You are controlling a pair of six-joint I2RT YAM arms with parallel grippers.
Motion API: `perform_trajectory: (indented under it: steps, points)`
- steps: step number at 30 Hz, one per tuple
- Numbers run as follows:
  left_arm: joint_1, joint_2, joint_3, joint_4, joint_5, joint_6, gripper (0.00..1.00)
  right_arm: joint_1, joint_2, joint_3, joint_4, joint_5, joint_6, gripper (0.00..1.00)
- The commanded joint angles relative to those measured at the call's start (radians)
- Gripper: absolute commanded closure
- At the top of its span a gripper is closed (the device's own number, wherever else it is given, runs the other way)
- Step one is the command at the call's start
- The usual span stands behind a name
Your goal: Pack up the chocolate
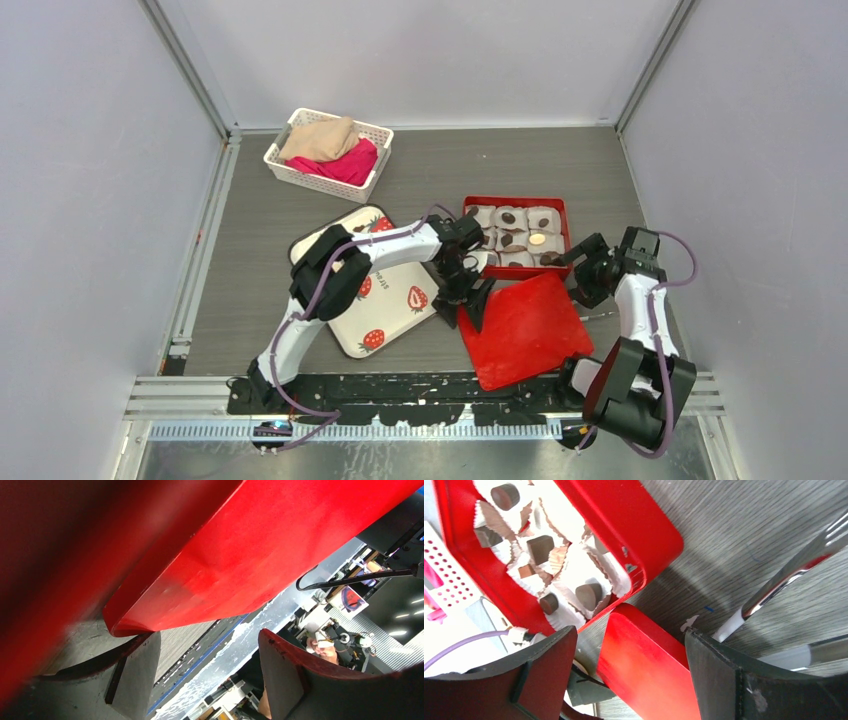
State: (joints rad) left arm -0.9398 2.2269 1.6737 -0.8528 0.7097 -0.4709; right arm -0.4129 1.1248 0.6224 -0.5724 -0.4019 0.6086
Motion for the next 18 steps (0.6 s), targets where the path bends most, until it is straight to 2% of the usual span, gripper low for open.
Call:
perform_trajectory:
  steps: [1,7,15,18]
  points:
    - [-0.004,0.024,0.045,0.041,0.036,0.002,0.28,0.006,-0.053,-0.016,-0.067,-0.192,0.057,0.19]
    - [-0.004,0.024,0.052,0.037,0.032,0.006,0.28,0.006,-0.084,-0.03,-0.13,-0.276,0.029,0.29]
    - [0.002,0.004,0.075,0.021,0.011,0.018,0.28,0.007,-0.118,-0.036,-0.159,-0.36,0.022,0.5]
    - [0.007,0.001,0.086,0.018,0.005,0.017,0.28,0.008,-0.12,-0.019,-0.164,-0.391,0.017,0.52]
